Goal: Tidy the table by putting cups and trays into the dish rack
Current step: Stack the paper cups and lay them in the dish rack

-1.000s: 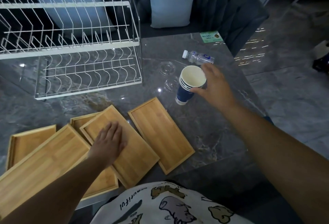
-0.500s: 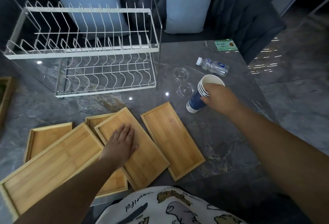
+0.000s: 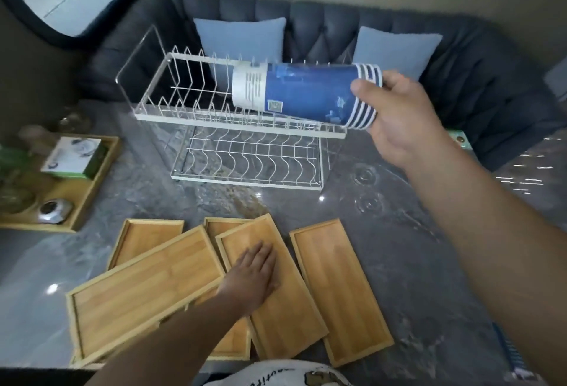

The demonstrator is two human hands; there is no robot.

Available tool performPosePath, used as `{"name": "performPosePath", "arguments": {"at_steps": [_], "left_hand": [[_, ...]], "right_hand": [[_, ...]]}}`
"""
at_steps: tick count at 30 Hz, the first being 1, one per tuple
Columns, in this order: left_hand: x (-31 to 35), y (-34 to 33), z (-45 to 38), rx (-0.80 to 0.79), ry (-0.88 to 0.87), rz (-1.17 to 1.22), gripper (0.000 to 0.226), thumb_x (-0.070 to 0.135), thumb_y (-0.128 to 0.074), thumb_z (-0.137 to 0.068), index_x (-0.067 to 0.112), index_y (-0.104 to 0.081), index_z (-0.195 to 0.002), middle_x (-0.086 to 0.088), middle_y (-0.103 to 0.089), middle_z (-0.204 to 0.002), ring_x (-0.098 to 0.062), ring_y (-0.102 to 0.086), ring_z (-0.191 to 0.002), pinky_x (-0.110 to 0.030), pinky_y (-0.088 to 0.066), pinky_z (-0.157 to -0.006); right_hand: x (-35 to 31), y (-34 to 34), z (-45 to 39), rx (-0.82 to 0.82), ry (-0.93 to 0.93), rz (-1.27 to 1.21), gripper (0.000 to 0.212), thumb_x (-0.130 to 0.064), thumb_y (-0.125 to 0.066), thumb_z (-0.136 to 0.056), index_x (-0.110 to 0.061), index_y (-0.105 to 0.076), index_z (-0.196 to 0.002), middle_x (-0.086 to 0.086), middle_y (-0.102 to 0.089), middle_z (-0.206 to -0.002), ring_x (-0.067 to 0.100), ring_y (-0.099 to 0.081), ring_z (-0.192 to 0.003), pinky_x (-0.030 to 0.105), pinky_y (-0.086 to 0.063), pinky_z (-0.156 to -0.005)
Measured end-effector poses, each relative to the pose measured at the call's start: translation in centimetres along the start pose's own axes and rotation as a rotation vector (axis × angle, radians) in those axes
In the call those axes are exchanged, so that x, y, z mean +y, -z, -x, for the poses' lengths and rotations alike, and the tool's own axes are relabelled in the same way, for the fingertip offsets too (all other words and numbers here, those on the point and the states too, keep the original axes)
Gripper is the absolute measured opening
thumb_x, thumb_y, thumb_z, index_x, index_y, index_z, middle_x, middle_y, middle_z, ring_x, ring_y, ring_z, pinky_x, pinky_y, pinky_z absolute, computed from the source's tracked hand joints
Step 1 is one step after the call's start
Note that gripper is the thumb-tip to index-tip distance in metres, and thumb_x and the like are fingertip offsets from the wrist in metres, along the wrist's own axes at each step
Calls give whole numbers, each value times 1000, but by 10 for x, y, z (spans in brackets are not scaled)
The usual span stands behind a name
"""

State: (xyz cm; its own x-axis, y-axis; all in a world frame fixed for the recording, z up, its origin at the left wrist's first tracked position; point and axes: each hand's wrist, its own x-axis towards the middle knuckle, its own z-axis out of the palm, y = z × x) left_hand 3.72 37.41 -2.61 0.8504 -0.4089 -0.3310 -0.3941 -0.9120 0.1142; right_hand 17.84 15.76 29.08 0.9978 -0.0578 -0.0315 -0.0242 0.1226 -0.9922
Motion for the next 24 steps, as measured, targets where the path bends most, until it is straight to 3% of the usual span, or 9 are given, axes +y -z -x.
{"name": "performPosePath", "arguments": {"at_steps": [2, 5, 8, 12, 15, 17, 21, 24], "left_hand": [[0, 1, 1, -5, -3, -1, 71, 58, -13, -97, 17, 2, -155, -4, 6, -164, -23, 14, -149, -39, 12, -115], [1, 4, 2, -17, -15, 7, 69, 54, -14, -100, 16, 1, -155, -6, 5, -164, -25, 13, -149, -41, 9, -117], [2, 6, 1, -30, -12, 17, 67, 52, -16, -101, 15, 3, -154, -7, 7, -164, -26, 15, -149, -43, 7, -120], [4, 3, 0, -24, -12, 41, 67, 51, -14, -101, 15, 6, -154, -7, 11, -164, -26, 18, -148, -43, 7, -120], [3, 3, 0, -8, -21, 47, 66, 50, -15, -102, 15, 6, -154, -7, 10, -163, -26, 17, -148, -42, 11, -117], [3, 3, 0, -2, -21, 47, 67, 49, -17, -102, 14, 6, -154, -7, 10, -163, -26, 17, -148, -41, 13, -116], [3, 1, 0, -3, -27, 43, 69, 50, -20, -101, 14, 8, -153, -7, 12, -163, -26, 18, -148, -42, 15, -114], [3, 0, 0, -9, -30, 47, 69, 51, -18, -101, 14, 9, -153, -7, 12, -163, -26, 19, -147, -43, 13, -116]], "right_hand": [[-2, -35, -27, 10, -25, -45, 13, -5, -66, -87, -3, -61, -100, 28, -67, -112, 38, -69, -99, 53, -57, -85], [2, -83, -66, 39, -81, -7, 6, -8, -68, -86, -5, -64, -89, 23, -71, -103, 36, -71, -93, 54, -56, -85], [15, -115, -102, 78, -153, 113, 13, -14, -73, -82, -10, -62, -83, 13, -71, -91, 31, -72, -87, 51, -58, -83], [35, -141, -131, 81, -245, 202, 24, -19, -76, -79, -14, -54, -85, 10, -66, -101, 27, -69, -91, 45, -58, -82], [47, -152, -139, 58, -322, 221, 24, -19, -78, -79, -13, -54, -82, 10, -67, -103, 23, -70, -81, 36, -58, -69], [54, -156, -141, 22, -392, 238, 18, -16, -75, -82, -11, -59, -88, 11, -69, -104, 24, -71, -80, 38, -59, -69], [55, -160, -144, -85, -496, 375, 14, -12, -65, -90, -8, -59, -102, 10, -67, -116, 26, -70, -99, 44, -56, -87], [48, -160, -140, -124, -521, 414, 31, -7, -60, -93, -6, -53, -123, 9, -63, -121, 23, -66, -104, 39, -58, -75]]}}
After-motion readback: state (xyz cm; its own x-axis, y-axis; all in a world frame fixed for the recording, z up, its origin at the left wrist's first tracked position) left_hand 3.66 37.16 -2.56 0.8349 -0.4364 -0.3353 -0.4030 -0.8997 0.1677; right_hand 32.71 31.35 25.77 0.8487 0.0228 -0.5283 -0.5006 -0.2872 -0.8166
